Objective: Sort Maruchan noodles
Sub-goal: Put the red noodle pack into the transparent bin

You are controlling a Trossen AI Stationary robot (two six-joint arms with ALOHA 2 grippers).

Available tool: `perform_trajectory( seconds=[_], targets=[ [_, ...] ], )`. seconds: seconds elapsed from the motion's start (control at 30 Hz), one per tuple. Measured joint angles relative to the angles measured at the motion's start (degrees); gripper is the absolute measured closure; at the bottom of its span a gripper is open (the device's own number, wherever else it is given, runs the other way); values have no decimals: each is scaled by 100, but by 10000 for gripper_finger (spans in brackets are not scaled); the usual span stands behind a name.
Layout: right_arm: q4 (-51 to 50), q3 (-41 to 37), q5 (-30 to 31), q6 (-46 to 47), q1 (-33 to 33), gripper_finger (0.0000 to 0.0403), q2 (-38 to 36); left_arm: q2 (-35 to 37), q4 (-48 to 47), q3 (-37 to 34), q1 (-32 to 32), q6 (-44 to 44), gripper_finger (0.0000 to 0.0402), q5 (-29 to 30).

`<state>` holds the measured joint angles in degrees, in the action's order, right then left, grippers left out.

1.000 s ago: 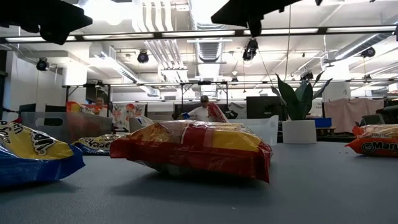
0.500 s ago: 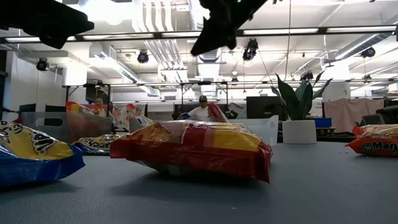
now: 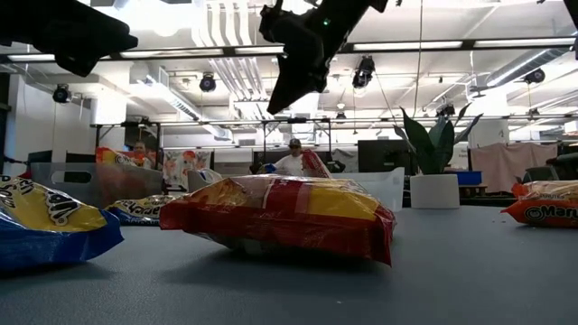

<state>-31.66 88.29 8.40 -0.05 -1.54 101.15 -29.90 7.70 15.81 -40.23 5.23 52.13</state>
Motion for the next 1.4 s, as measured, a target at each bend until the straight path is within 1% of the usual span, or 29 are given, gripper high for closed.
perform_trajectory(
  seconds=[0.23, 0.37, 0.43, 0.87, 1.0, 1.17, 1.4],
  targets=[
    [-260, -13, -5, 266, 15, 394, -67, -89, 3, 0, 0, 244, 269, 5],
    [-528, -32, -269, 466, 43, 394, -67, -185, 5, 0, 0, 431, 269, 5],
    [-622, -61, -302, 570, 101, 394, -67, -231, 4, 0, 0, 540, 269, 4],
    [-1170, -125, -304, 918, 791, 394, -67, -553, 9, 0, 0, 1466, 269, -3],
    [-1056, -262, -299, 968, 1020, 394, -67, -713, 7, 2, -2, 1753, 269, -25],
    [-561, -630, -299, 1122, 1235, 394, -69, -936, 6, 15, -8, 2133, 269, -503],
    [505, -1236, -297, 1252, 1318, 394, -73, -1326, 5, 17, -7, 2701, 269, -515]
  ],
)
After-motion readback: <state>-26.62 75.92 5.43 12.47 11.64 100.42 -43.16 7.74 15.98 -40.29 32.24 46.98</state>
